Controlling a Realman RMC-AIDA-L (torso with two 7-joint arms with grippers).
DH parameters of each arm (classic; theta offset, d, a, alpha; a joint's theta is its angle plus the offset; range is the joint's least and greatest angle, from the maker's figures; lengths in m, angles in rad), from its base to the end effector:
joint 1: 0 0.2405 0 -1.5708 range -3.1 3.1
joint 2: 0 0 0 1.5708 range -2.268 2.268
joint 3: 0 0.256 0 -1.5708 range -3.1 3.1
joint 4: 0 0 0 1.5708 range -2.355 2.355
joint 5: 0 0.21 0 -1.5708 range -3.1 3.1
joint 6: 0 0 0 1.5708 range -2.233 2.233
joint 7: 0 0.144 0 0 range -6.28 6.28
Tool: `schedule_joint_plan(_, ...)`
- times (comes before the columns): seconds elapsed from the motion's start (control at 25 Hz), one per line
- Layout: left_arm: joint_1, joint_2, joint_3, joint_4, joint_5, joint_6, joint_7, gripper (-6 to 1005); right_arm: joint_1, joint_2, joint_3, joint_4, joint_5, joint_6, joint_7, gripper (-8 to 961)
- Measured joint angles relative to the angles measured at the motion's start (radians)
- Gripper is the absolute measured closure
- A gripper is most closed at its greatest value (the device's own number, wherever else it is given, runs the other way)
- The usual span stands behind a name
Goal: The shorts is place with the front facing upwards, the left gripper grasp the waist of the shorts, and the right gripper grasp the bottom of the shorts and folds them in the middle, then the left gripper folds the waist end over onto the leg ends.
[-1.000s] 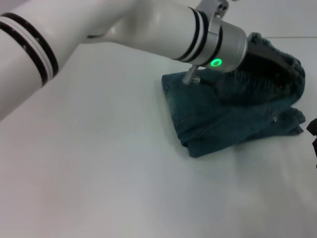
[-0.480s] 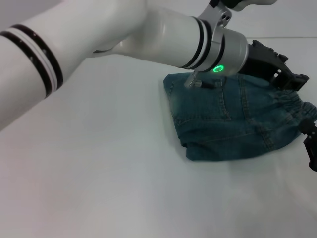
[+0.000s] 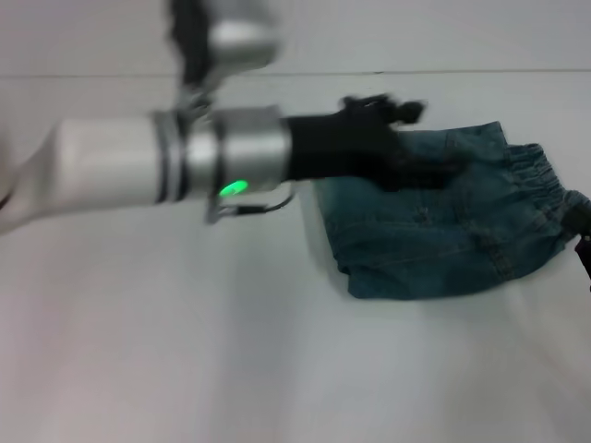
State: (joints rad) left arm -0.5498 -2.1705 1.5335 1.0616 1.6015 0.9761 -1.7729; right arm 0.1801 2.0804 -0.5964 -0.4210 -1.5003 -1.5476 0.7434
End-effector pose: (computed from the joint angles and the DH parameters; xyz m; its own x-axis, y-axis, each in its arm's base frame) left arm -0.0954 0.3591 -0.0764 0.8204 0.2252 0.5256 0.3569 -0.9198 -0.1629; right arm 0.3521 0.2399 0.0219 0.7076 -0.0261 -0.7061 -0.5816 -0.5890 -0.5611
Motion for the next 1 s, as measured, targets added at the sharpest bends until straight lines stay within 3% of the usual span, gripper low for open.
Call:
schedule_joint_plan(0.2, 0.201, 0.0, -0.176, -0.096, -0.163, 0.239, 0.276, 122, 0.011, 0.005, 0.005, -0.092, -0.08, 0.005, 0.127, 848)
schedule_joint_plan(0.24, 0.232, 0.0, -0.225, -0.132, -0.183, 0.294, 0.328, 122, 0.013, 0.005, 0.005, -0.1, -0.084, 0.004, 0.145, 833)
schedule_joint_plan(0.28, 0.273, 0.003, -0.344, -0.218, -0.198, 0.407, 0.417, 122, 0.014, 0.005, 0.002, -0.111, -0.088, 0.001, 0.164, 818)
schedule_joint_plan(0.32, 0.288, 0.007, -0.405, -0.259, -0.197, 0.461, 0.458, 122, 0.015, 0.005, -0.002, -0.123, -0.092, -0.003, 0.186, 803)
schedule_joint_plan(0.36, 0.288, 0.007, -0.405, -0.259, -0.197, 0.461, 0.458, 122, 0.016, 0.005, -0.006, -0.141, -0.104, -0.007, 0.21, 788)
schedule_joint_plan(0.48, 0.345, 0.03, -0.578, -0.382, -0.159, 0.61, 0.572, 122, 0.026, 0.006, -0.01, -0.214, -0.183, -0.037, 0.317, 550)
schedule_joint_plan(0.76, 0.443, 0.065, -0.733, -0.398, -0.015, 0.742, 0.614, 122, 0.032, 0.006, -0.009, -0.318, -0.309, -0.139, 0.419, 379)
schedule_joint_plan(1.0, 0.484, 0.071, -0.896, -0.396, 0.132, 0.832, 0.619, 122, 0.024, 0.008, -0.002, -0.404, -0.389, -0.196, 0.512, 232)
